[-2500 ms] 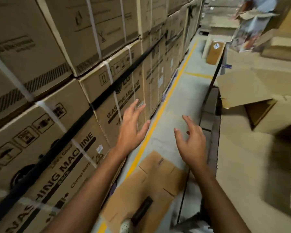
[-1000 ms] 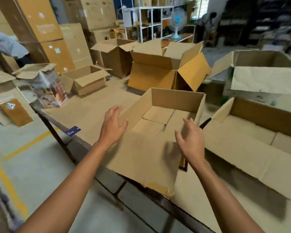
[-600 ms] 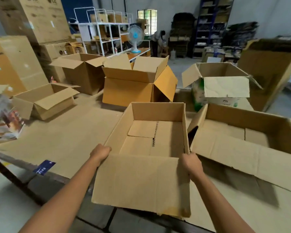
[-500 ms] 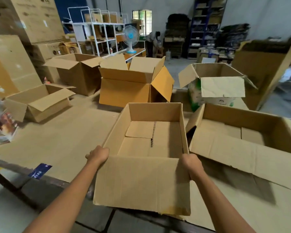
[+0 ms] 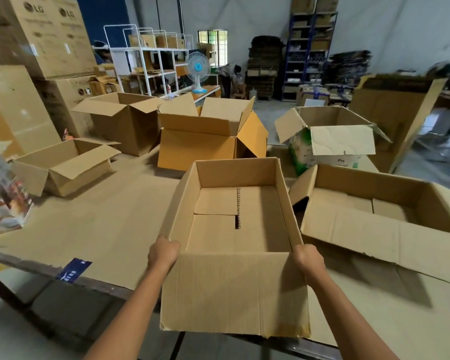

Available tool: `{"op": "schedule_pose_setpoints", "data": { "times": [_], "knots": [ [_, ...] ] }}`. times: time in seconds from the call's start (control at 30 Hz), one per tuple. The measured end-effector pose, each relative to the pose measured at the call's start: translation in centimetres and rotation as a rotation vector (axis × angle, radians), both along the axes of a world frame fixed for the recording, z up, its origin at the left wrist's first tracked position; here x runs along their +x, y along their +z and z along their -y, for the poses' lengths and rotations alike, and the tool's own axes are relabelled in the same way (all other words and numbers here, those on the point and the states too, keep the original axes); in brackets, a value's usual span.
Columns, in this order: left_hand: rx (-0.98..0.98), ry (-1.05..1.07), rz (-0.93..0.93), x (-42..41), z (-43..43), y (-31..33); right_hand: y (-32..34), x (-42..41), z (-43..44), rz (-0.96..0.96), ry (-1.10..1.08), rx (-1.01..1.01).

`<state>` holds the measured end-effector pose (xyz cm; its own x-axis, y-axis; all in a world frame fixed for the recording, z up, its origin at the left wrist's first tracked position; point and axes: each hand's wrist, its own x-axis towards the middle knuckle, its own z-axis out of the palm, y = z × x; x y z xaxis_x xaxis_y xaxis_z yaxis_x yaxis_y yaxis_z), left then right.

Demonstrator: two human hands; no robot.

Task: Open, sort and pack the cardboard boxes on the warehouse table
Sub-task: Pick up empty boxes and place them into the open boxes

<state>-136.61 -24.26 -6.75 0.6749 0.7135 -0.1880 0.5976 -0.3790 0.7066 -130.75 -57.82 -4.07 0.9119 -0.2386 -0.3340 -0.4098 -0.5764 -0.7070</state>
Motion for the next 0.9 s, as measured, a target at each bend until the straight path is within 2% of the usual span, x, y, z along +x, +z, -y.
{"op": "schedule_pose_setpoints", "data": {
  "times": [0.1, 0.23, 0.43, 0.63, 0.9],
  "knots": [
    [-0.155, 0.113, 0.217, -0.4, 0.1, -0.3, 0.1, -1.0, -0.6, 0.039, -0.019, 0.035],
    [-0.256, 0.183, 0.378, -0.7, -0.8, 1.5, 0.6, -1.4, -1.5, 0.070, -0.042, 0.107],
    [-0.219, 0.188, 0.574, -1.1, -2.5, 7.4, 2.9, -0.6, -3.3, 0.146, -0.041, 0.249],
    [-0.249, 0.144, 0.736, -1.0, -2.6, 12.8, 7.8, 0.2, -4.2, 0.355, -0.034, 0.332],
    [-0.298, 0.075, 0.882, 2.5, 2.2, 16.8, 14.3, -0.3, 0.8, 0.532, -0.173, 0.385]
  ]
}}
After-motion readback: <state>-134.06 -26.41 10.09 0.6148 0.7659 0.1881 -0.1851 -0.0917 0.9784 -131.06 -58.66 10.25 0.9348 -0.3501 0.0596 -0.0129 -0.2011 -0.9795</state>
